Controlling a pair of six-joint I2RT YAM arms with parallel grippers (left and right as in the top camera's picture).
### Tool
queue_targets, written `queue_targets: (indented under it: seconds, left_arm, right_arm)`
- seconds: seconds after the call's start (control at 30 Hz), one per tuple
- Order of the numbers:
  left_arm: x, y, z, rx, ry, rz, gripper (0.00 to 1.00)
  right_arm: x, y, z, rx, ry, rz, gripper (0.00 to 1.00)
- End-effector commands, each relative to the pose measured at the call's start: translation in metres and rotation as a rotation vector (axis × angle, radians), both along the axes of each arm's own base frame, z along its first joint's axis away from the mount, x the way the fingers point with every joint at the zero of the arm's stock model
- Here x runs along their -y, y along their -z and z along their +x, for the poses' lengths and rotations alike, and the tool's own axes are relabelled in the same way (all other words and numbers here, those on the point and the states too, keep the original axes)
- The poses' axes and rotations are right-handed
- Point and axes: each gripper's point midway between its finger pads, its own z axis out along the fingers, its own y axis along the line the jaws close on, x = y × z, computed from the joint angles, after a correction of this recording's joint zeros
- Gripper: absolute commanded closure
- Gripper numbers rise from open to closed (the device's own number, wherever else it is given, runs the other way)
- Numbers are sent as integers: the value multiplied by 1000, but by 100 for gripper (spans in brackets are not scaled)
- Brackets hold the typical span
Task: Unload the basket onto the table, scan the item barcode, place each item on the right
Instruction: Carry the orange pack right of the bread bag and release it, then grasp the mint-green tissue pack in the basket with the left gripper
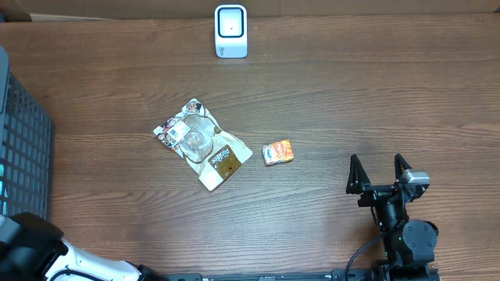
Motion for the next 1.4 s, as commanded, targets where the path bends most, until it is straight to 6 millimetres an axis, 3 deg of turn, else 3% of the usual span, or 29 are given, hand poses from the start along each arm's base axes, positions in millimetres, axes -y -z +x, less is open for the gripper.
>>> queue_targets:
  seconds: [0.0,0.33,0.57,0.7,1.0,1.37]
  left_arm:
    - [-8,32,-4,-105,71,-32,12]
    - [-36,126,12,-211,294,-17,13]
    - [-36,178,40,-132,484,-4,10]
    - [-39,206,30,-189,480,20,11]
    - [-43,238,11,-290,463,66,12]
    - [-51,262,6,-338,462,95,15]
  right_arm:
    - [0,1,0,6,4,1,0]
    - [0,1,0,6,4,0,0]
    - [0,1,0,6,4,1,0]
    - [0,1,0,6,4,1,0]
    - [0,1,0,6,4,1,0]
    - [0,1,0,6,4,1,0]
